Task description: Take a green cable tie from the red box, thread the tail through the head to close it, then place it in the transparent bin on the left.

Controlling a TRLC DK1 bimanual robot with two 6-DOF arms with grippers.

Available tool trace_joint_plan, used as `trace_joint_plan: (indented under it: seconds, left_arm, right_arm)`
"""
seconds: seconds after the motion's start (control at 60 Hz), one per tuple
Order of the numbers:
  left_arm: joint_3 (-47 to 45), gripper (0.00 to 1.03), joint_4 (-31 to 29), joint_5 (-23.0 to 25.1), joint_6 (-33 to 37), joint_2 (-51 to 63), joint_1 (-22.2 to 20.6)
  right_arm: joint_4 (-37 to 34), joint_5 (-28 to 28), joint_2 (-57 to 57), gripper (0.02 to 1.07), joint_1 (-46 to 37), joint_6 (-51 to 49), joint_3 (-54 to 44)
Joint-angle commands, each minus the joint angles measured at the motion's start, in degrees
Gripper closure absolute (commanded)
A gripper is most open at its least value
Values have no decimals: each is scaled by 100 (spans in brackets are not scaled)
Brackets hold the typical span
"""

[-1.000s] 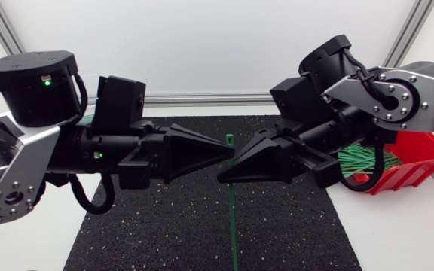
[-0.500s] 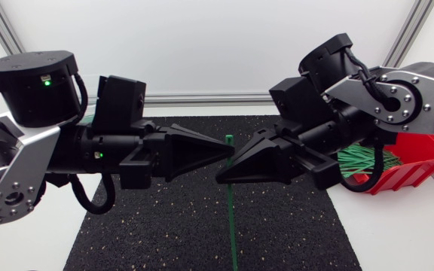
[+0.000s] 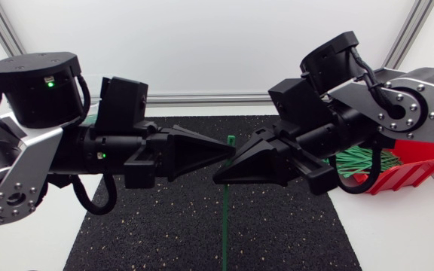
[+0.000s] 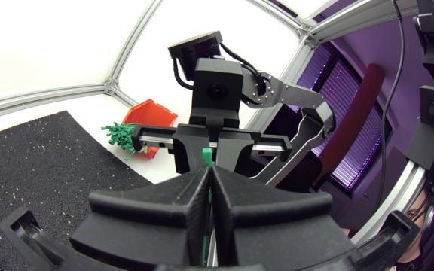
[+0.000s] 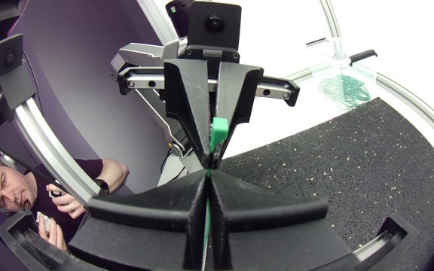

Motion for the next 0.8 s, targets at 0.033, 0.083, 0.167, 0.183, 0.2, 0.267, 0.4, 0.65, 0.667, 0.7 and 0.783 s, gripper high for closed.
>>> trace_joint_plan:
  seconds: [0.033, 0.083, 0.167, 0.183, 0.2, 0.267, 0.4, 0.65, 0.667, 0.7, 0.783]
  left_arm:
    - [153, 99, 23, 17, -186, 54, -77]
    - [153, 99, 23, 8, -194, 54, -68]
    - [162, 99, 14, 8, -203, 54, -42]
    - [162, 99, 14, 8, -203, 54, -24]
    - [171, 99, 6, 17, -212, 45, -15]
    - [215, 99, -21, 17, -247, 45, 11]
    - [373, 99, -258, 87, -256, 19, 169]
    - [821, 99, -566, 465, -678, 54, 1066]
    - [865, 99, -583, 544, -757, 89, 1145]
    - [935, 99, -636, 667, -871, 160, 1285]
    - [1014, 99, -671, 764, -1038, 256, 1540]
  right_arm:
    - [76, 31, -34, 101, 87, 146, -145]
    - [84, 39, -43, 101, 87, 173, -145]
    - [84, 48, -69, 101, 78, 190, -163]
    - [84, 57, -78, 101, 78, 199, -171]
    - [84, 57, -87, 101, 78, 199, -180]
    - [84, 57, -122, 92, 34, 199, -207]
    - [32, 215, -262, 62, -36, 217, -242]
    - [-30, 655, -535, 50, -458, 234, -312]
    - [-21, 690, -544, 47, -529, 234, -321]
    - [14, 865, -544, 43, -652, 199, -321]
    - [-74, 1630, -526, 23, -713, -144, -286]
